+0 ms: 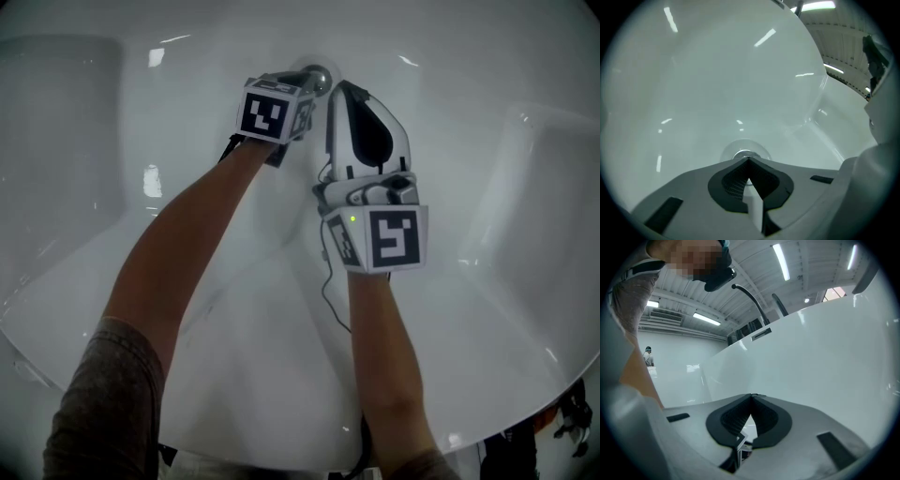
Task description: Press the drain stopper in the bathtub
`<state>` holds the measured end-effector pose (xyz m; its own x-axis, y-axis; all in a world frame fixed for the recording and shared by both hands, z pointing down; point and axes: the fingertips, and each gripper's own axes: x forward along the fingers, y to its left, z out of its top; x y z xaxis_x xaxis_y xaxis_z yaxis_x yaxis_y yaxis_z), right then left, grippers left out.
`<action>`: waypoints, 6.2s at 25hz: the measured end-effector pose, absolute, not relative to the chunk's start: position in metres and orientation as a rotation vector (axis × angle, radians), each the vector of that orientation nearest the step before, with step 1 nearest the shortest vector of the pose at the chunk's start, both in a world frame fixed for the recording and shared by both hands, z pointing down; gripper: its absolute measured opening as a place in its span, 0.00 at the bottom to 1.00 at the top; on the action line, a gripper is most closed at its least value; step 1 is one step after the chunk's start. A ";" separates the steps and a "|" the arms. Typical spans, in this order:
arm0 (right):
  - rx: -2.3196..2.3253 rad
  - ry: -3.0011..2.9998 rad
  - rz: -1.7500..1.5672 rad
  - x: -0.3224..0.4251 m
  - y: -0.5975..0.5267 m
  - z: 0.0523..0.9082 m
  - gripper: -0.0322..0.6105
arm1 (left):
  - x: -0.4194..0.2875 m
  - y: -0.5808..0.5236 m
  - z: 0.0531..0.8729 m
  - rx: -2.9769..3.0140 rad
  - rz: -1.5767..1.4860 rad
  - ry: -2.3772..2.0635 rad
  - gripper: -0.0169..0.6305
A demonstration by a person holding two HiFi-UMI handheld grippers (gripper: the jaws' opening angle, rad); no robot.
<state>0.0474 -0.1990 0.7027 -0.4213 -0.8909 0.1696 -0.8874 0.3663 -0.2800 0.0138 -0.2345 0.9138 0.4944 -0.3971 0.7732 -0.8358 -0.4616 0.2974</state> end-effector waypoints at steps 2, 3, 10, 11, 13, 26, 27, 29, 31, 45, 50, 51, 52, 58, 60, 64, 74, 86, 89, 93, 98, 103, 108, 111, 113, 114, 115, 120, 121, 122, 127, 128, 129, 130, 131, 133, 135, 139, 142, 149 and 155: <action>-1.707 2.579 -0.529 0.052 -0.200 0.705 0.05 | 0.011 -0.228 0.924 2.024 0.878 -0.994 0.03; -1.716 2.574 -0.534 0.054 -0.201 0.706 0.05 | 0.009 -0.227 0.928 2.020 0.894 -0.989 0.02; -1.731 2.554 -0.561 0.060 -0.200 0.711 0.05 | 0.013 -0.229 0.932 2.008 0.963 -0.974 0.02; -1.729 2.554 -0.563 0.059 -0.200 0.711 0.05 | 0.013 -0.229 0.933 2.002 0.979 -0.974 0.02; -1.723 2.559 -0.562 0.057 -0.200 0.712 0.05 | 0.010 -0.230 0.935 1.974 1.000 -0.966 0.02; -1.724 2.580 -0.575 0.056 -0.199 0.718 0.05 | 0.020 -0.231 0.939 1.935 1.077 -0.945 0.03; -1.722 2.582 -0.574 0.055 -0.199 0.718 0.05 | 0.021 -0.232 0.939 1.937 1.089 -0.943 0.03; -1.719 2.579 -0.577 0.055 -0.197 0.717 0.05 | 0.021 -0.231 0.940 1.936 1.104 -0.940 0.03; -1.722 2.572 -0.582 0.056 -0.197 0.718 0.05 | 0.014 -0.228 0.940 1.915 1.108 -0.960 0.03; -1.718 2.607 -0.617 0.054 -0.195 0.731 0.05 | 0.009 -0.226 0.924 1.964 0.964 -1.037 0.03; -1.731 2.619 -0.587 0.055 -0.196 0.728 0.05 | 0.004 -0.209 0.919 1.948 0.944 -1.023 0.03; -1.739 2.617 -0.583 0.056 -0.196 0.727 0.05 | 0.002 -0.206 0.916 1.943 0.943 -1.030 0.03; -1.749 2.618 -0.581 0.058 -0.195 0.727 0.05 | -0.001 -0.204 0.912 1.937 0.939 -1.037 0.03; -1.802 2.641 -0.603 0.061 -0.185 0.712 0.05 | -0.010 -0.194 0.872 1.917 0.938 -1.059 0.03; -1.816 2.641 -0.614 0.062 -0.180 0.700 0.05 | -0.011 -0.190 0.853 1.911 0.933 -1.061 0.03; -1.817 2.660 -0.609 0.061 -0.170 0.665 0.05 | -0.008 -0.181 0.810 1.920 0.913 -1.063 0.03; -1.814 2.665 -0.584 0.051 -0.142 0.556 0.05 | -0.014 -0.161 0.685 1.952 0.884 -1.083 0.03; -1.824 2.649 -0.587 0.061 -0.113 0.427 0.05 | -0.008 -0.136 0.526 1.981 0.797 -1.119 0.03; -1.820 2.636 -0.615 0.055 -0.107 0.397 0.05 | -0.015 -0.128 0.489 1.996 0.810 -1.141 0.03; -1.801 2.635 -0.612 0.051 -0.094 0.353 0.05 | -0.017 -0.112 0.439 2.015 0.797 -1.147 0.03; -1.765 2.640 -0.600 0.046 -0.082 0.295 0.05 | -0.020 -0.100 0.373 2.050 0.766 -1.170 0.03; -1.745 2.631 -0.577 0.045 -0.059 0.238 0.05 | -0.019 -0.078 0.303 2.106 0.737 -1.175 0.03; -1.718 2.617 -0.567 0.048 -0.034 0.182 0.05 | -0.020 -0.055 0.230 2.230 0.691 -1.164 0.03; -1.665 2.643 -0.569 0.040 -0.020 0.157 0.05 | -0.021 -0.040 0.192 2.306 0.665 -1.156 0.03; -1.623 2.660 -0.572 0.032 -0.011 0.141 0.05 | -0.023 -0.029 0.170 2.344 0.644 -1.146 0.03; -1.604 2.663 -0.576 0.029 -0.006 0.133 0.05 | -0.023 -0.023 0.161 2.358 0.634 -1.139 0.03; -1.587 2.666 -0.580 0.026 -0.002 0.126 0.05 | -0.024 -0.017 0.153 2.368 0.625 -1.131 0.03; -1.496 2.709 -0.540 0.013 0.019 0.092 0.05 | -0.027 0.010 0.117 2.453 0.560 -1.108 0.03; -1.477 2.718 -0.525 0.010 0.023 0.086 0.05 | -0.028 0.015 0.110 2.481 0.544 -1.104 0.03; -1.460 2.726 -0.511 0.007 0.028 0.080 0.05 | -0.028 0.019 0.103 2.507 0.527 -1.097 0.03; -1.406 2.763 -0.449 0.001 0.047 0.055 0.05 | -0.028 0.036 0.069 2.620 0.429 -1.052 0.03; -1.396 2.769 -0.436 0.000 0.051 0.051 0.05 | -0.029 0.038 0.063 2.638 0.411 -1.044 0.03; -1.386 2.773 -0.422 -0.001 0.053 0.047 0.05 | -0.029 0.041 0.057 2.656 0.398 -1.035 0.03; -1.377 2.777 -0.407 -0.001 0.056 0.043 0.05 | -0.029 0.043 0.051 2.676 0.392 -1.029 0.03; -1.369 2.781 -0.391 -0.001 0.059 0.039 0.05 | -0.029 0.046 0.047 2.699 0.391 -1.024 0.03; -1.357 2.788 -0.348 0.002 0.064 0.031 0.05 | -0.029 0.052 0.040 2.746 0.382 -1.016 0.03; -1.348 2.788 -0.298 0.006 0.069 0.022 0.05 | -0.028 0.056 0.033 2.781 0.348 -1.003 0.03; -1.323 2.776 -0.205 0.010 0.072 0.007 0.05 | -0.027 0.058 0.017 2.844 0.254 -0.966 0.03; -1.297 2.750 -0.166 0.012 0.075 -0.003 0.05 | -0.026 0.064 0.008 2.897 0.201 -0.924 0.03; -1.242 2.740 -0.113 0.007 0.078 -0.015 0.05 | -0.026 0.069 -0.012 2.953 0.077 -0.858 0.03; -1.201 2.765 -0.078 0.000 0.086 -0.007 0.05 | -0.032 0.072 -0.004 2.962 0.073 -0.883 0.03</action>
